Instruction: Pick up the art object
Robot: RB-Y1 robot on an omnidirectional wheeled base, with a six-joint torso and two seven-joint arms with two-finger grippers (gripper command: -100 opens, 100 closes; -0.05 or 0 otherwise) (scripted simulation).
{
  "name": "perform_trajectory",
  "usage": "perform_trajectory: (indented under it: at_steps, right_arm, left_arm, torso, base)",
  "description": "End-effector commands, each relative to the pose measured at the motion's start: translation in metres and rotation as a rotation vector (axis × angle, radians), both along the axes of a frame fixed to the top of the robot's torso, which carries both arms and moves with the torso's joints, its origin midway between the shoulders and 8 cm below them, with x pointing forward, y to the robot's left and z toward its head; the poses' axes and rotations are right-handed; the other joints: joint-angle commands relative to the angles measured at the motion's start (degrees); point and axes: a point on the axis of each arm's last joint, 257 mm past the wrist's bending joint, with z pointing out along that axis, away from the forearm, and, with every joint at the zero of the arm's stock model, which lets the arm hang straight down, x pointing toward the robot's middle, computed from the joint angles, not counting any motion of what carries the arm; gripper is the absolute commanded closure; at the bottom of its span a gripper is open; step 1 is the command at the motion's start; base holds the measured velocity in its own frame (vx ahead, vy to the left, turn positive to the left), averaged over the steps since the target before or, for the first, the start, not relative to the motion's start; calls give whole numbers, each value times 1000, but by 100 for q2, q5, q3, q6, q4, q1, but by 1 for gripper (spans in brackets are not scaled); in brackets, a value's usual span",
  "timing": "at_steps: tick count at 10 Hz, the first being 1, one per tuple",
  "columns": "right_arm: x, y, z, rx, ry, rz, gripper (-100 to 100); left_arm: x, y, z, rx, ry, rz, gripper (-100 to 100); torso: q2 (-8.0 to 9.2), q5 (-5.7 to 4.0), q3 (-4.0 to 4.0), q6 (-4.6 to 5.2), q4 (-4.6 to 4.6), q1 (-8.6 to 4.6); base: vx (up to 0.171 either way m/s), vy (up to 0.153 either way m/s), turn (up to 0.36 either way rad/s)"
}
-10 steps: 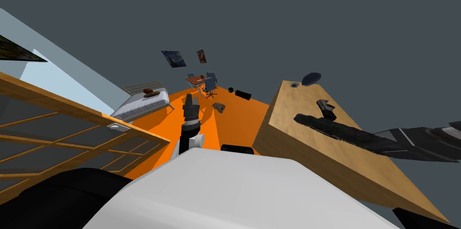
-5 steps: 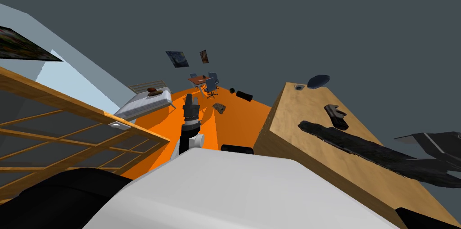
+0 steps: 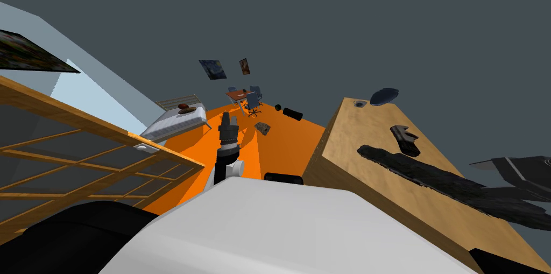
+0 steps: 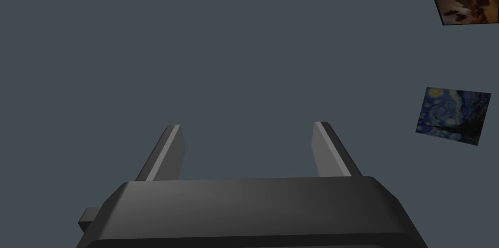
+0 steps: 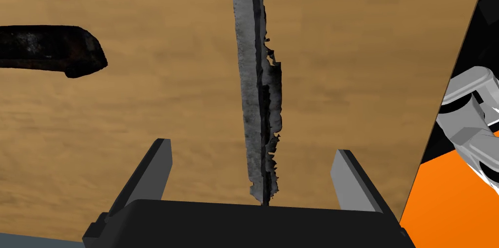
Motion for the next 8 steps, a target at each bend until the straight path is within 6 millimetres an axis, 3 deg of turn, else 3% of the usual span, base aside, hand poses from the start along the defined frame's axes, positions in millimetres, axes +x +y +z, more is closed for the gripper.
perform_trajectory:
  at_steps: [1,3,5,8]
  right_arm:
    - [5,3,0,8,-21,-5,-100]
    - [9,8,-3,24,-33,9,-100]
    - [-13,5,-14,26,12,-12,-100]
    - [-18,4,-16,26,23,-17,-100]
  left_arm:
    - [0,0,0,0,0,0,0]
    - [0,0,0,0,0,0,0]
    - [0,0,0,0,0,0,0]
    - [0,0,0,0,0,0,0]
  torso:
    - [0,0,0,0,0,0]
    - [-8,1,-4,0,-2,8]
    - [-13,3,-7,0,-3,15]
    - [-12,4,-7,0,-3,15]
  base:
    - [-20,-30,-7]
    - [-2,-7,-5]
    - [0,0,0]
    - [0,0,0]
